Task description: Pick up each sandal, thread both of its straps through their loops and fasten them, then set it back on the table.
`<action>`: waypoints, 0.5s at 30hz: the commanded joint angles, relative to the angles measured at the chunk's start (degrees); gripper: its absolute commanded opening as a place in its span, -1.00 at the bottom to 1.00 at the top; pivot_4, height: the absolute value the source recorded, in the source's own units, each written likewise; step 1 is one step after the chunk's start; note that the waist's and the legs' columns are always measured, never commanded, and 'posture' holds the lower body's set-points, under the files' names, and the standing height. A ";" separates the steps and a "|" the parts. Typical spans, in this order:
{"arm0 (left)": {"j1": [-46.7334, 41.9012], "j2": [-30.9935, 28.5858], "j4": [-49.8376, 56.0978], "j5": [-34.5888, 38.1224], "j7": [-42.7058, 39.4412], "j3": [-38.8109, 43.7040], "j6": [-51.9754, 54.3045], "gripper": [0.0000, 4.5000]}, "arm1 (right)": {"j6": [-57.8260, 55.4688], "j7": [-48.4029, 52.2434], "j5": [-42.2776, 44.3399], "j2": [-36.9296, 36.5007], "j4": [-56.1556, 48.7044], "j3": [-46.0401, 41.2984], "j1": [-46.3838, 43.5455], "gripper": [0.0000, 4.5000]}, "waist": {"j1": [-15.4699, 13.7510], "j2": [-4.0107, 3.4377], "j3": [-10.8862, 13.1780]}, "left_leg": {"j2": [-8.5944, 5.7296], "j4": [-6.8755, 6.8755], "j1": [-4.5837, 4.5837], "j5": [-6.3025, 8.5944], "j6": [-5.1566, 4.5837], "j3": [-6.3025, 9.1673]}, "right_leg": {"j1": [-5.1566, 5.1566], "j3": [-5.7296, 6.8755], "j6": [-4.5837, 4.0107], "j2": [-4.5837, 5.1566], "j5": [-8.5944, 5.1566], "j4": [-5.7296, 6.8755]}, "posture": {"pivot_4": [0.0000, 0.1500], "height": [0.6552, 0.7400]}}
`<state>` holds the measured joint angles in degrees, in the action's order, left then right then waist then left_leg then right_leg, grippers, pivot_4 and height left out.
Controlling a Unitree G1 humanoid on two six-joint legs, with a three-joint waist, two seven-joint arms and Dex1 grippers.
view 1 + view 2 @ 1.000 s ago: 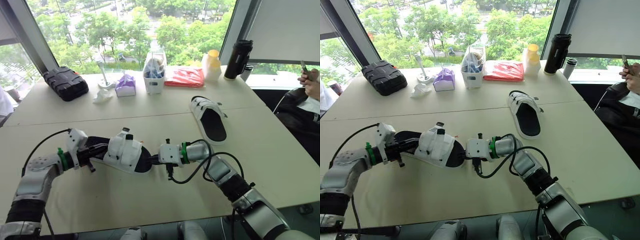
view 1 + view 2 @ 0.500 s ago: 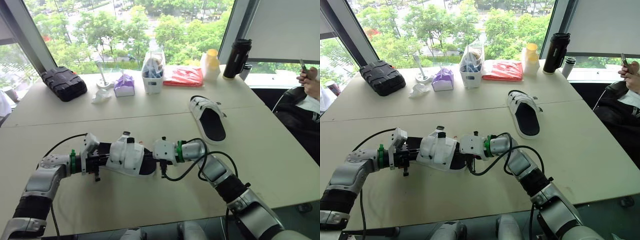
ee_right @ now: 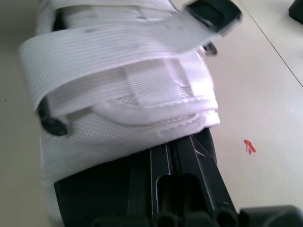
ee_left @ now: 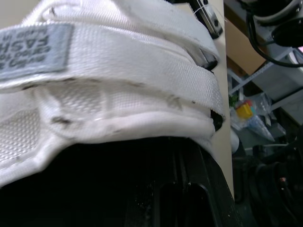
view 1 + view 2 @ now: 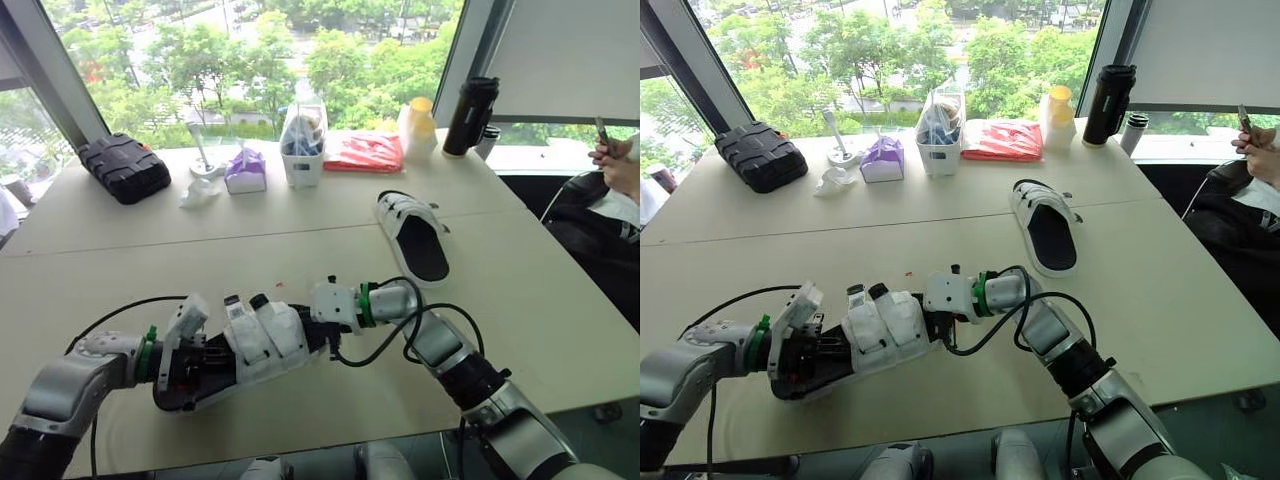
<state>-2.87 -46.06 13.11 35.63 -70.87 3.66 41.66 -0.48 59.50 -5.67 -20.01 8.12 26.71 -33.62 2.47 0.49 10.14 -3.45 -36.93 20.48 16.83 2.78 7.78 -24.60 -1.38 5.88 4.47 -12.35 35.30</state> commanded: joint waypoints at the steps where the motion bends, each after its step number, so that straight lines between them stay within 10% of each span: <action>1: 0.73 -0.39 0.30 -0.59 1.50 1.93 -2.56 -0.98 | 1.60 1.02 -0.18 -0.80 -0.28 0.72 0.54 -1.00 | -0.08 -0.01 0.01 | 0.00 0.00 0.00 0.00 0.00 -0.01 | 0.00 0.00 0.00 0.00 0.00 0.00 | 1.00 1.00; 10: -0.36 -1.25 -4.75 -4.71 2.92 1.95 -9.21 -0.98 | 2.56 2.27 -0.44 -1.54 1.45 1.23 1.49 -1.00 | -0.11 0.00 0.00 | -0.01 -0.01 -0.02 0.00 0.00 -0.10 | 0.03 0.00 0.00 0.00 0.00 -0.01 | 1.00 1.00; 15: -1.05 -5.85 -2.69 6.86 0.49 12.34 0.57 -0.98 | 3.29 1.92 -1.07 -1.01 3.10 1.35 0.92 -1.00 | 0.03 0.02 0.00 | 0.03 0.00 -0.03 0.00 0.00 -0.07 | 0.03 0.03 -0.01 -0.04 0.00 0.00 | 1.00 1.00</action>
<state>-3.06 -50.27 8.23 38.19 -69.37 11.44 39.53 2.93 61.03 -5.91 -21.04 10.14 26.82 -32.85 2.50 0.51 10.14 -3.42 -36.92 20.46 16.84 2.78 7.71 -24.57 -1.35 5.87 4.43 -12.36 35.30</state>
